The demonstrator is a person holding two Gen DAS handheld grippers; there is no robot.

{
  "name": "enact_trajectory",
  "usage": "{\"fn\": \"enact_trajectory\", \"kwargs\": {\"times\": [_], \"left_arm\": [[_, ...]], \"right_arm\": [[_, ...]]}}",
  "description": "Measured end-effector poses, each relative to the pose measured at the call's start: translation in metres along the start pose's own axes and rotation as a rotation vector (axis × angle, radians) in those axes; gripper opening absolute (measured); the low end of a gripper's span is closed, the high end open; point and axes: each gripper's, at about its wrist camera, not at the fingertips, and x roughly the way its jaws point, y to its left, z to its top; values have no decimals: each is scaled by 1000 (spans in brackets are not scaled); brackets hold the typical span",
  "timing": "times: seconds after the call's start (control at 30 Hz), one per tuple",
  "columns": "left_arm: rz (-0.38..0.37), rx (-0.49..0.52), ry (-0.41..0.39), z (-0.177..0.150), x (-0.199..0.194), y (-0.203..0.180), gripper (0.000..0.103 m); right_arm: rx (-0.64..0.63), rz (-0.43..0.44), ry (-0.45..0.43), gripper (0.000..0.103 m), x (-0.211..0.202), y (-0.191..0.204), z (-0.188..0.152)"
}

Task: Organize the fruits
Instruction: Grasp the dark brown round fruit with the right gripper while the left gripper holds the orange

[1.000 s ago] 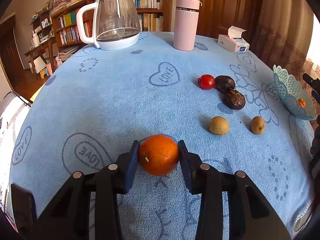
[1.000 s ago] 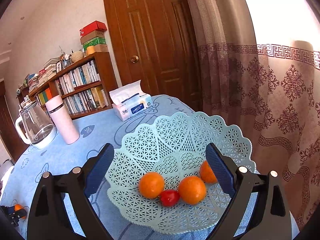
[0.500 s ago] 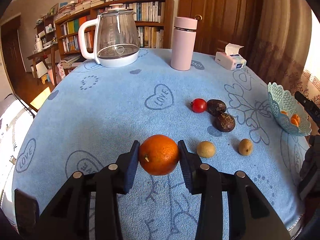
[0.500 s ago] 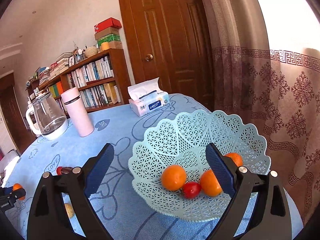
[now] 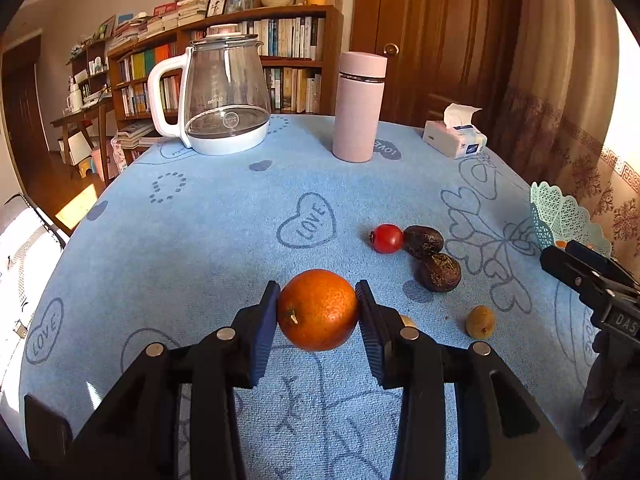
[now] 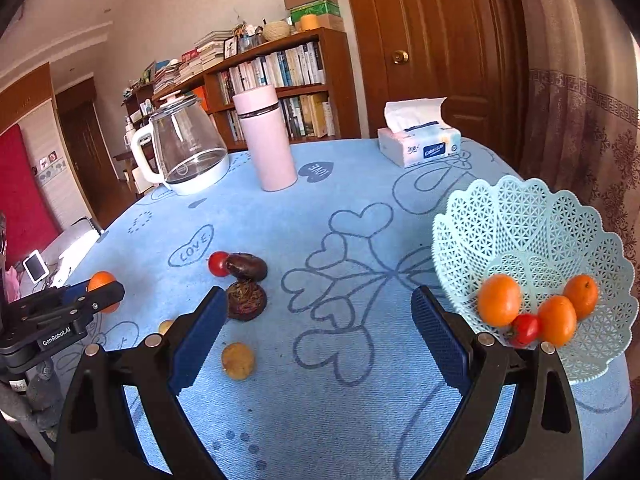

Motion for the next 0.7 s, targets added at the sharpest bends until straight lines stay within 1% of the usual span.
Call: {"fn": "enact_trajectory", "kwargs": {"times": [0.2,0.3,0.4,0.47,0.5,0.57,0.7], "left_arm": [[-13,-18,-7,1,1,6,39],[-21,-19,1,1,3,7,39],[-31,-21,3,1,3,8,39],[-33,-24,4,2,3,9,39],[-33,-28,5,2,3,11,39],[-32,-36,8,3,5,13,39],[-31,-46,19,3,8,15,39]], "right_arm": [[-118,68,119,94,44,39,5],[-125,114,188,94,69,48,10],[-121,144,242,91,92,53,18],[-116,158,281,81,107,53,24],[-115,164,300,79,114,54,26],[-114,167,332,70,125,53,28],[-100,164,349,61,136,48,34]]}}
